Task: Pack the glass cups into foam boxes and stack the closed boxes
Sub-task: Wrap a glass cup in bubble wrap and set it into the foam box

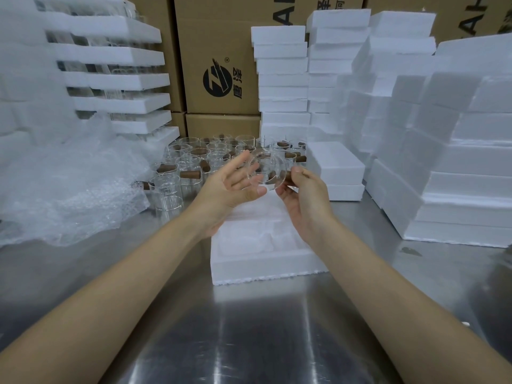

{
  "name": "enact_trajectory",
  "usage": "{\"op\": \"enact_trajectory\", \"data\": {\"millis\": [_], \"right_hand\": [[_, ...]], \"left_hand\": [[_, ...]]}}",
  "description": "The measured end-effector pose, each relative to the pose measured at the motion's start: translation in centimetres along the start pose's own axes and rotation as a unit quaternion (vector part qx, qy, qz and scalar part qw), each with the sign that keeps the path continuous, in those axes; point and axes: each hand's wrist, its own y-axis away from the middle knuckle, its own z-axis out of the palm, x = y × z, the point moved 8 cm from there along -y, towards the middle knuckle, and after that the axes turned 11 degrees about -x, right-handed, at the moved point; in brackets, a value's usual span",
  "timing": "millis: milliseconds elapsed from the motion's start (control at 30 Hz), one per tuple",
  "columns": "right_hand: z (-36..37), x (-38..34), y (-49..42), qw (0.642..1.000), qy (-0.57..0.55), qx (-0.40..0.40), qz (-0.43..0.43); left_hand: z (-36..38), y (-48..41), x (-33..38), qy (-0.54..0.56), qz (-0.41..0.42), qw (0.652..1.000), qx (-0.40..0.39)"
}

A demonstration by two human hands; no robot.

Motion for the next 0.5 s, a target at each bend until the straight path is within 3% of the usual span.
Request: {"op": "enact_trajectory", "data": {"millis": [400, 500], "right_hand": [[-0.35, 0.36, -0.34, 1.0, 0.001, 0.002, 0.015], [-0.23, 0.28, -0.38, 0.999, 0.048, -0.005, 0.007]], "left_hand": [[-0.06, 0.12, 0.04, 0.002, -0.013, 1.0, 0.01], [0.06, 0.23, 0.24, 0.003, -0.008, 1.0, 0.014]]}}
